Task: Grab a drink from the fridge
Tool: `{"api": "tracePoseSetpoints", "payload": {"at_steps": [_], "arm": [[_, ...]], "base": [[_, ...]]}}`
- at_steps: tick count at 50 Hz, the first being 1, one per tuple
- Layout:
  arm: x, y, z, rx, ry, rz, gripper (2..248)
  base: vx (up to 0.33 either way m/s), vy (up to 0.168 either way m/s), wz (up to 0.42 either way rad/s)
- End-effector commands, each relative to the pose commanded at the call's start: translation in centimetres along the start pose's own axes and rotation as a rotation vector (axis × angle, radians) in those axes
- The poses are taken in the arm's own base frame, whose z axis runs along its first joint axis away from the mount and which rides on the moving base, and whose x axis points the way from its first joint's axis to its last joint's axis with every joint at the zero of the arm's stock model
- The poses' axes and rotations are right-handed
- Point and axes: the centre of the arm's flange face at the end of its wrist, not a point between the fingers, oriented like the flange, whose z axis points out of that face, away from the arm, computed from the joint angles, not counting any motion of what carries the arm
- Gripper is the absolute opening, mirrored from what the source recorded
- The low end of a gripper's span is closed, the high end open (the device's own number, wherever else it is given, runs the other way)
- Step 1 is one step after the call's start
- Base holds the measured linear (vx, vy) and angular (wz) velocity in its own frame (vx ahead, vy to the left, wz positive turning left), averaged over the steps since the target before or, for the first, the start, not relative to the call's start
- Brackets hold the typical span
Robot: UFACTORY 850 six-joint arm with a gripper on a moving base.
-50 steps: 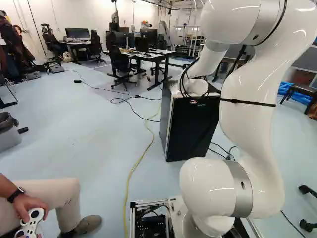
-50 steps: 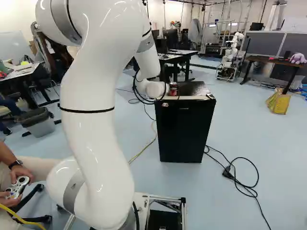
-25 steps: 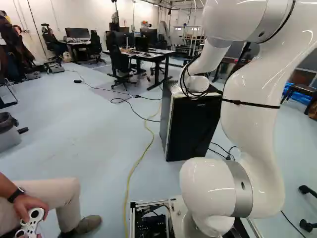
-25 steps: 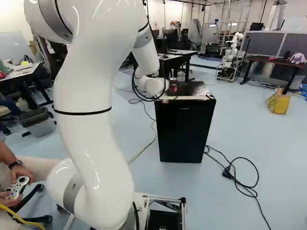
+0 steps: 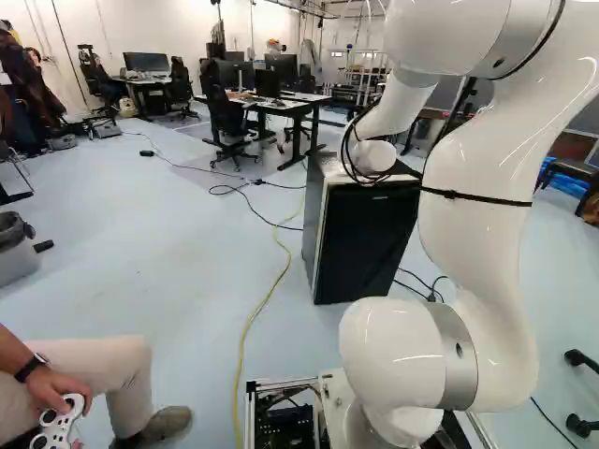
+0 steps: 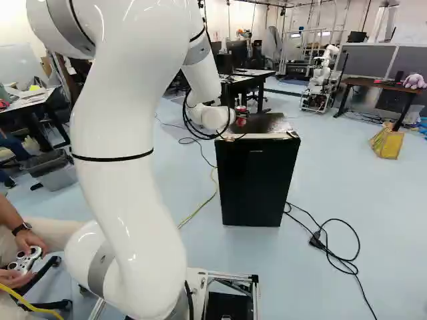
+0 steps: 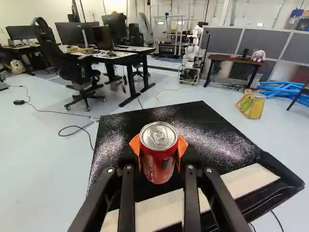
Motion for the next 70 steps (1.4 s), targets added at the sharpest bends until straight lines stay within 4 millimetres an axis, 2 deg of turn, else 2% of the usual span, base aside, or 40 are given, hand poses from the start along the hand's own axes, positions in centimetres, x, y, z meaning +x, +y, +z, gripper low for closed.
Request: {"api": "tracePoseSetpoints", "payload": {"at_steps": [18,35,53,70], "arm": [[-0.4,-0.6,-1.4,0.013,-0.003,-0.004,93],[-1.2,-1.7,-3.9,0.036,-0.009,-0.01,93],[-2.6,-3.0,-7.9,0.071,-0.017,-0.02,93],[-4.8,-4.3,-12.8,0.116,-0.028,-0.032,93]], "base": [[0.0,0.0,0.0],[0.0,0.0,0.0],[0.0,0.0,0.0],[0.0,0.0,0.0]]}}
